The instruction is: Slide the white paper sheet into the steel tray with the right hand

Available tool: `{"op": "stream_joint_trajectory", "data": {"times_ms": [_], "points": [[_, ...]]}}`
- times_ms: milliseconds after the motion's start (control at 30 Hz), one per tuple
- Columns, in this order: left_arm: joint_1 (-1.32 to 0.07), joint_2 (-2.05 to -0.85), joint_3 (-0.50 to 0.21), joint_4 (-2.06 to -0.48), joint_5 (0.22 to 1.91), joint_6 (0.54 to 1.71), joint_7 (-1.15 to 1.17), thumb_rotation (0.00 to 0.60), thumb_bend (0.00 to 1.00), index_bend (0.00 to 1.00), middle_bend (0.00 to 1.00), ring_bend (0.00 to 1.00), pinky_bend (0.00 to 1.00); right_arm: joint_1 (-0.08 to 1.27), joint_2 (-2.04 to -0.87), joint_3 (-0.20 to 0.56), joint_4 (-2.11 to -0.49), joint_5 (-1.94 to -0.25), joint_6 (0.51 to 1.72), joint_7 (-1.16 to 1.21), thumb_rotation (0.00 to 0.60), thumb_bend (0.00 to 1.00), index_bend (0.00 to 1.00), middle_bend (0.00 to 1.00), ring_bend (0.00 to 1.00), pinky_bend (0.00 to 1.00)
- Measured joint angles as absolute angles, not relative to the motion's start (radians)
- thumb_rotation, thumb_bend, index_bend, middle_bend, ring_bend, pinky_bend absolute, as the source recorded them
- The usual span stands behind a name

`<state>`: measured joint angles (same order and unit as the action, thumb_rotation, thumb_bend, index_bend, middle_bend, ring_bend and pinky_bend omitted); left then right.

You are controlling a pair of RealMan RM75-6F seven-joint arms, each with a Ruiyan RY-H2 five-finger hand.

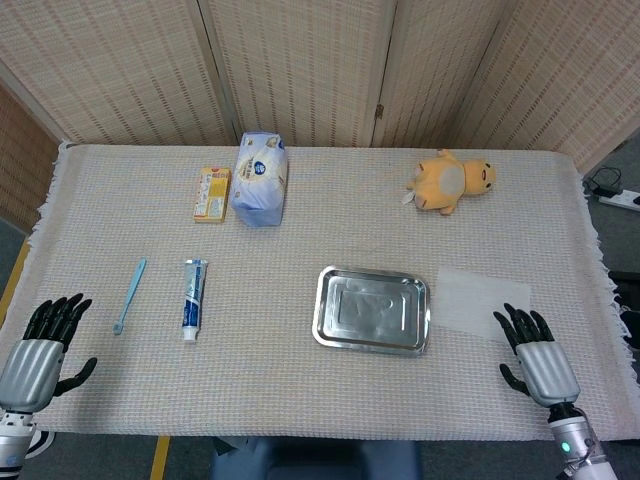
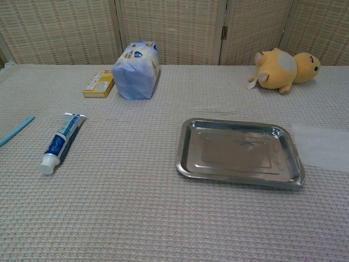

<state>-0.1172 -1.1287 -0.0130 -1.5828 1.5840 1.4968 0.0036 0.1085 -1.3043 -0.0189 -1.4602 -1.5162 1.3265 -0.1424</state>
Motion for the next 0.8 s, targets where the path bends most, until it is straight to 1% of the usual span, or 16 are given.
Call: {"op": "stream_joint_trajectory", "data": {"times_ms": [133, 233, 300, 500, 667, 733, 800], "points": [[-0.114, -1.109, -0.011, -1.593, 1.588, 1.506, -0.032, 0.600, 0.37, 0.00, 0.08, 0.00, 0.05, 0.106, -1.333, -0.016, -1.442, -1.505, 1.335, -0.162, 0.600, 0.41, 0.04, 0.00, 0.00, 0.00], [-0.114, -1.098, -0.002, -1.598, 1.603, 1.503, -0.046, 0.600, 0.37, 0.04, 0.08, 0.00, 0.07, 0.104, -1.371, -0.009, -1.396, -1.492, 1.337, -0.144, 0.600, 0.41, 0.11, 0.00, 0.00, 0.00], [-0.114, -1.090, 0.001, -1.602, 1.605, 1.501, -0.064, 0.600, 0.37, 0.04, 0.08, 0.00, 0.07, 0.104, -1.403, -0.003, -1.349, -1.482, 1.334, -0.124, 0.600, 0.41, 0.13, 0.00, 0.00, 0.00], [-0.116, -1.094, 0.001, -1.606, 1.602, 1.496, -0.039, 0.600, 0.37, 0.01, 0.08, 0.00, 0.08, 0.120, -1.493, 0.007, -1.183, -1.471, 1.309, -0.075, 0.600, 0.41, 0.13, 0.00, 0.00, 0.00], [-0.118, -1.100, -0.002, -1.605, 1.595, 1.491, -0.027, 0.600, 0.37, 0.00, 0.08, 0.00, 0.08, 0.146, -1.550, 0.007, -1.090, -1.475, 1.265, -0.016, 0.600, 0.41, 0.13, 0.00, 0.00, 0.00], [-0.118, -1.100, -0.004, -1.604, 1.591, 1.491, -0.031, 0.600, 0.39, 0.00, 0.08, 0.00, 0.08, 0.155, -1.567, 0.009, -1.064, -1.478, 1.261, -0.007, 0.600, 0.41, 0.15, 0.00, 0.00, 0.00], [-0.119, -1.099, -0.005, -1.602, 1.589, 1.489, -0.031, 0.600, 0.43, 0.00, 0.08, 0.00, 0.08, 0.163, -1.578, 0.013, -1.044, -1.479, 1.258, -0.001, 0.600, 0.41, 0.17, 0.00, 0.00, 0.00]]}}
